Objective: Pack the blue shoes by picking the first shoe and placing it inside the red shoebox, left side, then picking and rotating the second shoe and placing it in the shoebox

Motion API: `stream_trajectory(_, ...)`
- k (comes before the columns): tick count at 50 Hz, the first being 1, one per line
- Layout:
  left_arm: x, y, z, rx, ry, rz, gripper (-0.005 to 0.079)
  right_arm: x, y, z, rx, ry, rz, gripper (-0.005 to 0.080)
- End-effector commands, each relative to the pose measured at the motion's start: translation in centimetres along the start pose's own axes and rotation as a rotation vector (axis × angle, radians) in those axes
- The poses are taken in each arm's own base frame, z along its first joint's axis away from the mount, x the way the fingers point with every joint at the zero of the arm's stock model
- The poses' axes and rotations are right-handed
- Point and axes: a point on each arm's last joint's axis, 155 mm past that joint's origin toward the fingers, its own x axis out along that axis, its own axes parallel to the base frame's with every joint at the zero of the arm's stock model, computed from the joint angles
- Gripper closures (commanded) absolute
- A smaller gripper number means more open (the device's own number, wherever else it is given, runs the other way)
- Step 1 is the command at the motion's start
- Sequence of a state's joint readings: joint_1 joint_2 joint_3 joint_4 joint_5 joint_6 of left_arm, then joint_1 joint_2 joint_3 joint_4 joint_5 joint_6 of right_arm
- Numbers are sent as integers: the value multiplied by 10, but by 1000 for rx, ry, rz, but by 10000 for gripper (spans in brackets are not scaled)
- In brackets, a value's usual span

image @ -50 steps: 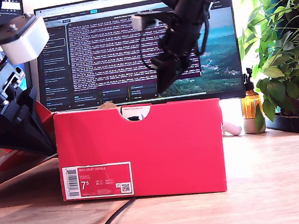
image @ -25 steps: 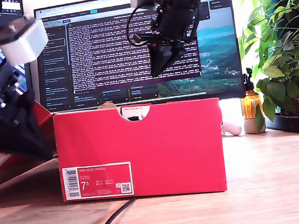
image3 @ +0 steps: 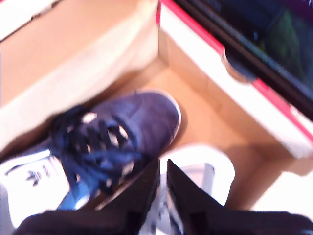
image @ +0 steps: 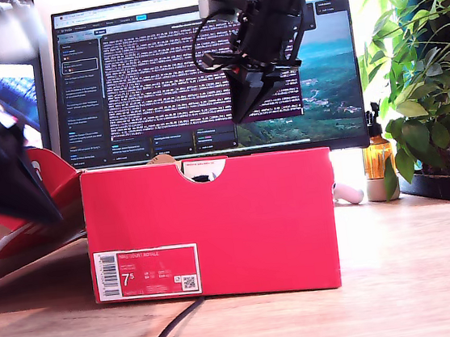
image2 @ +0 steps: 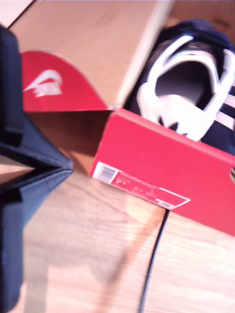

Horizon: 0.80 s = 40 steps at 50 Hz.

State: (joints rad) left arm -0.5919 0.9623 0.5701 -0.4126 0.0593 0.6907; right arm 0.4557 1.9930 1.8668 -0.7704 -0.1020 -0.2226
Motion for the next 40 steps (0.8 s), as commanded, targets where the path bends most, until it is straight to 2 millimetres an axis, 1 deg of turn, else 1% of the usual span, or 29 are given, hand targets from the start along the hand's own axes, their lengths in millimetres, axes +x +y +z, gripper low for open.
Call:
stream_trajectory(1,-5,4,7,-38,-30,17,761,-31,-20,12,40,-52,-34,763)
stream_trajectory(6,-9,7,11,-72,-49,31,760,-36,-41,-7,108,2,-53,763)
stream_trajectory(7,-10,7,11,-91,-50,33,760,-36,-42,-12,114,19,-52,763)
stream_trajectory(8,-10,8,11,-100,-51,35,759,-37,-49,-18,130,33,-59,763)
stream_trajectory(13,-12,14,7,-151,-36,63,757,-43,-70,-41,201,95,-76,763)
stream_trajectory(17,-12,20,5,-185,-37,81,757,-51,-86,-55,253,123,-95,763)
stream_trajectory(21,-13,25,3,-200,-34,95,757,-62,-101,-61,292,125,-117,763)
stream_trajectory(30,-15,41,-8,-264,-22,143,757,-93,-128,-64,364,77,-177,763)
stream_trajectory(34,-17,50,-10,-285,-28,164,757,-103,-136,-69,390,62,-198,763)
stream_trajectory(40,-20,63,-8,-348,-66,197,757,-110,-141,-86,412,57,-224,763)
